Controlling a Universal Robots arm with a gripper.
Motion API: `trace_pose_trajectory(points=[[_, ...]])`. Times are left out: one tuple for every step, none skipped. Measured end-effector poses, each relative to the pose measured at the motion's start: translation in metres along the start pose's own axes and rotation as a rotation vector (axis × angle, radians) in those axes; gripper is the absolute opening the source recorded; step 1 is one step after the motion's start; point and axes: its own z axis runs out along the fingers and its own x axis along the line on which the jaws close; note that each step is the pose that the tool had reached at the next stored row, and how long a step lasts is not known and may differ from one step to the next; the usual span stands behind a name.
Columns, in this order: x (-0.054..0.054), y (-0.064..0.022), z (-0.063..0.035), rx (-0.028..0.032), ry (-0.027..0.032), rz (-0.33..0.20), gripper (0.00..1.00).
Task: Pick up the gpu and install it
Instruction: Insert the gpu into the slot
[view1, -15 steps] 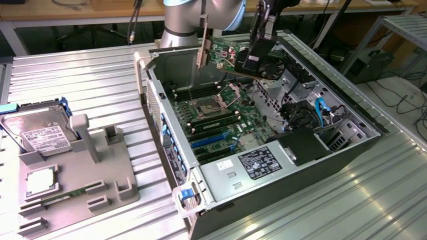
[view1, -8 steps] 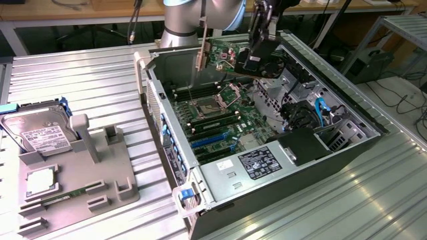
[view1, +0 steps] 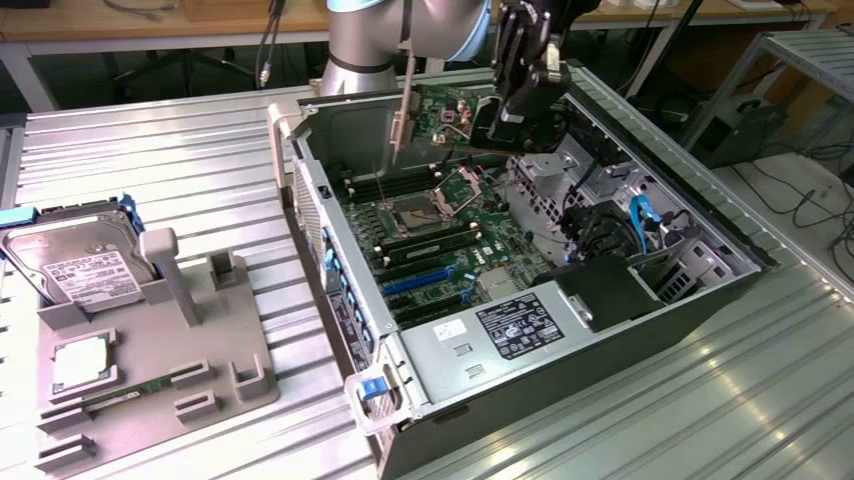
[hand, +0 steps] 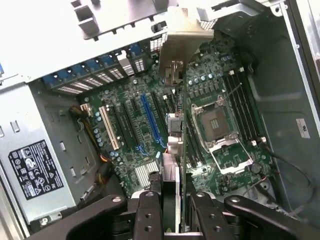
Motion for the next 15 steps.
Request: trace_pose_trajectory(points=[[0.0,0.0,0.0,-0.0003,0.0004,-0.015,0.27],[0.0,0.0,0.0,-0.0007,0.0008,-0.033,0.27],[0.0,0.0,0.0001,-0.001,0.0011,-0.049,0.27],[0.0,0.0,0.0001,-0.0014,0.0016,-0.069,0.27],[0.0,0.0,0.0001,-0.0018,0.002,-0.085,0.27],[0.0,0.0,0.0001,-0.0023,0.0027,-0.111,0.27],[0.0,0.0,0.0001,-0.0027,0.0031,-0.129,0.27],[0.0,0.0,0.0002,-0.0031,0.0036,-0.151,0.27],[0.0,0.0,0.0002,-0.0035,0.004,-0.169,0.27],[0.0,0.0,0.0002,-0.004,0.0045,-0.193,0.27],[0.0,0.0,0.0002,-0.0044,0.0049,-0.21,0.27],[0.0,0.0,0.0003,-0.0048,0.0054,-0.231,0.27],[0.0,0.0,0.0003,-0.005,0.0056,-0.242,0.27],[0.0,0.0,0.0003,-0.005,0.0059,-0.245,0.27],[0.0,-0.0001,0.0004,-0.0051,0.006,-0.247,0.27]])
